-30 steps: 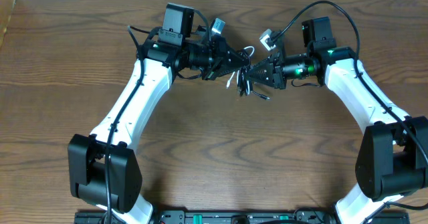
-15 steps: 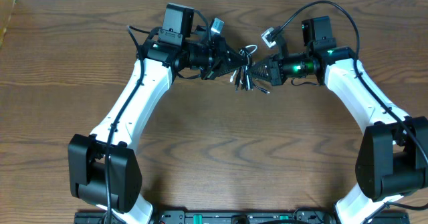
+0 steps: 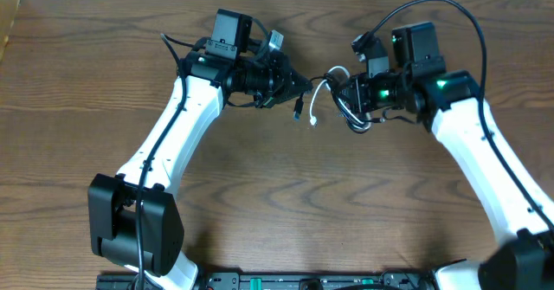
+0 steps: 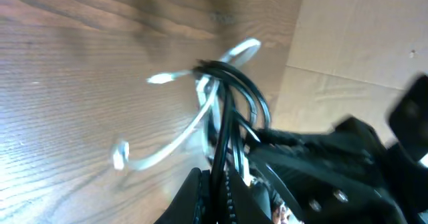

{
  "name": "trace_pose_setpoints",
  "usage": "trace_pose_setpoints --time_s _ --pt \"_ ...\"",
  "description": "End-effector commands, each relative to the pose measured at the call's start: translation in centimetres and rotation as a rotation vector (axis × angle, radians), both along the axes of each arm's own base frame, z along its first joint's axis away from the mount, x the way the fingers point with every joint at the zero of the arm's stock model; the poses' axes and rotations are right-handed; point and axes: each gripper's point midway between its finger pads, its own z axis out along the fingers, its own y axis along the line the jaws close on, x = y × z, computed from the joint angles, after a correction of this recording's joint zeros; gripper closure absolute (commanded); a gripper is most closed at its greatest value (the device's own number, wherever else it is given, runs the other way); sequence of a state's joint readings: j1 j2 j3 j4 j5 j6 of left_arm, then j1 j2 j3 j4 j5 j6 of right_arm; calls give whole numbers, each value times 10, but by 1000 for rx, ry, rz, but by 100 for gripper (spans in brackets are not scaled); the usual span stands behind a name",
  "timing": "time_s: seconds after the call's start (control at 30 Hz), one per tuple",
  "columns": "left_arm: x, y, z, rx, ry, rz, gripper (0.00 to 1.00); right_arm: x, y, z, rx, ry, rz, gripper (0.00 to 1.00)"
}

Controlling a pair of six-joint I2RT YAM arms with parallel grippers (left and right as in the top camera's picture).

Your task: Untangle cables

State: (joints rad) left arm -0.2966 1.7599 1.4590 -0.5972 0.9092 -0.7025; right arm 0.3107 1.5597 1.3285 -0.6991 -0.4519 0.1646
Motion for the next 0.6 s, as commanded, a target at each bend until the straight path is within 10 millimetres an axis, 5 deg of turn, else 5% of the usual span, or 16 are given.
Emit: trace_pose_setpoints --time_s 0.0,0.3,0.57 --pt "5 3 -4 50 -29 15 92 2 -8 1 -99 -6 -172 99" --pt "1 5 -15 118 -19 25 92 -7 -8 -4 -212 -14 -317 99" --pt "6 12 -21 168 -29 55 92 -22 23 37 1 -31 -194 99"
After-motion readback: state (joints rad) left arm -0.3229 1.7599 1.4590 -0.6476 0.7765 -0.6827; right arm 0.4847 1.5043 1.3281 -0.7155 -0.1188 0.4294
